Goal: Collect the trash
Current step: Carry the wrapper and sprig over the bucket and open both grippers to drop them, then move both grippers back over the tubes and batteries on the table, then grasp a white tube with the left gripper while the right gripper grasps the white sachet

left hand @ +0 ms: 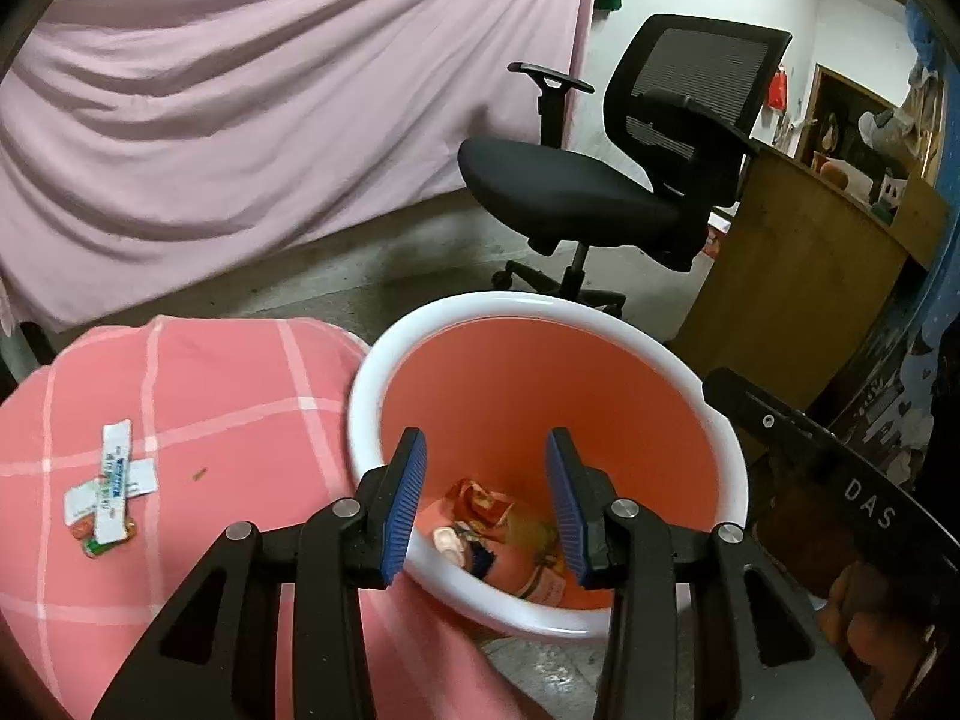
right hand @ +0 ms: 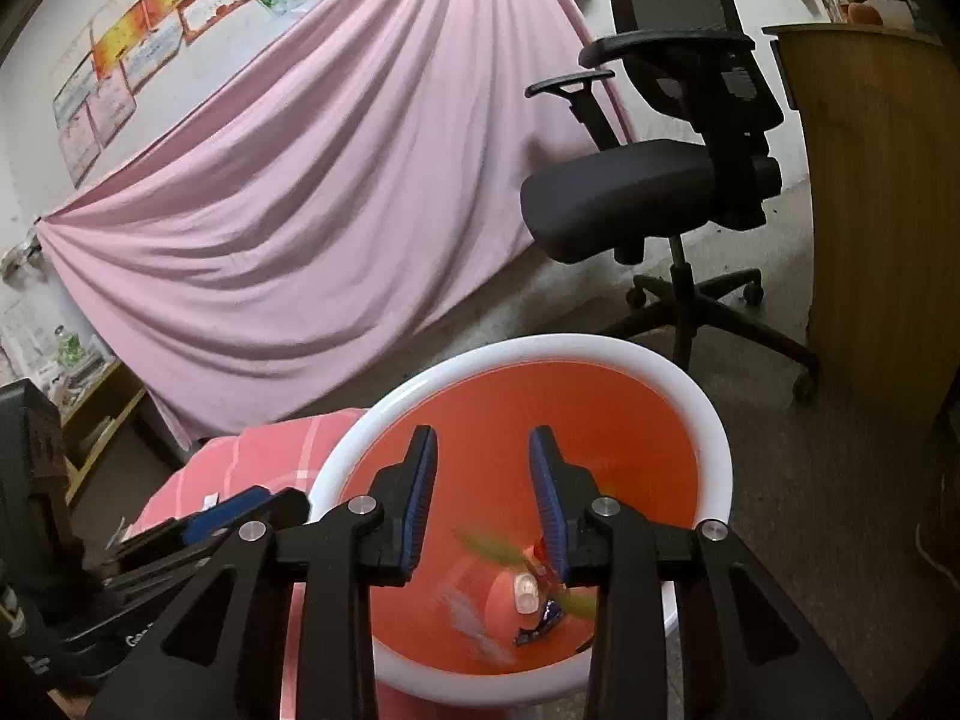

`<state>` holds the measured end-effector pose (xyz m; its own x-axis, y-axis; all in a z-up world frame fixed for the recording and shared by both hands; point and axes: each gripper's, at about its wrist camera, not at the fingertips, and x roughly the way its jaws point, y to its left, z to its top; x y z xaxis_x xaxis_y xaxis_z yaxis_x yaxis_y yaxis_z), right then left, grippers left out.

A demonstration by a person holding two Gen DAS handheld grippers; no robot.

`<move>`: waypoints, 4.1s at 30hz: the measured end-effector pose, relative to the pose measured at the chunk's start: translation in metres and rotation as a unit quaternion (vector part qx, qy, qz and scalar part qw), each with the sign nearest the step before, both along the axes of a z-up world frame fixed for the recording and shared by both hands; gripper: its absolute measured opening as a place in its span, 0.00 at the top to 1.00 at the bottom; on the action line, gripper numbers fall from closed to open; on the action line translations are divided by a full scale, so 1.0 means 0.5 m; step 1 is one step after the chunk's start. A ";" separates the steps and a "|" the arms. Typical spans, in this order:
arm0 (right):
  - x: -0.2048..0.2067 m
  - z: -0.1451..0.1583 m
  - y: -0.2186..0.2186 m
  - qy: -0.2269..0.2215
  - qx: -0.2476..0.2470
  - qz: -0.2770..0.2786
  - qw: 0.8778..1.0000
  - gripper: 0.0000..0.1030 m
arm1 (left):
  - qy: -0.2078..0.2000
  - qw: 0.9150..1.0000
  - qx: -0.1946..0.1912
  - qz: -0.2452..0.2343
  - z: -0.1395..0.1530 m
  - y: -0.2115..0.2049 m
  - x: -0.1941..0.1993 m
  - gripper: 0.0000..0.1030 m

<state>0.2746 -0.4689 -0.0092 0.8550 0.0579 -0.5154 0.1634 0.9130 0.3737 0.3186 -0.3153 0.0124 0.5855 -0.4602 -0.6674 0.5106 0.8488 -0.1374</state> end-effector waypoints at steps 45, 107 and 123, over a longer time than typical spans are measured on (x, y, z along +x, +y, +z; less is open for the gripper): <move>0.004 0.105 0.333 -0.220 -0.121 0.103 0.962 0.00 | -0.240 0.933 -0.078 0.257 0.077 0.529 -0.147 0.02; 0.215 -0.067 0.452 0.122 -0.137 0.247 0.952 0.91 | 0.097 0.990 -0.008 0.099 -0.099 0.476 0.157 0.57; 0.229 -0.074 0.414 0.138 -0.074 0.233 0.960 0.90 | 0.092 0.995 0.042 -0.007 -0.120 0.398 0.142 0.66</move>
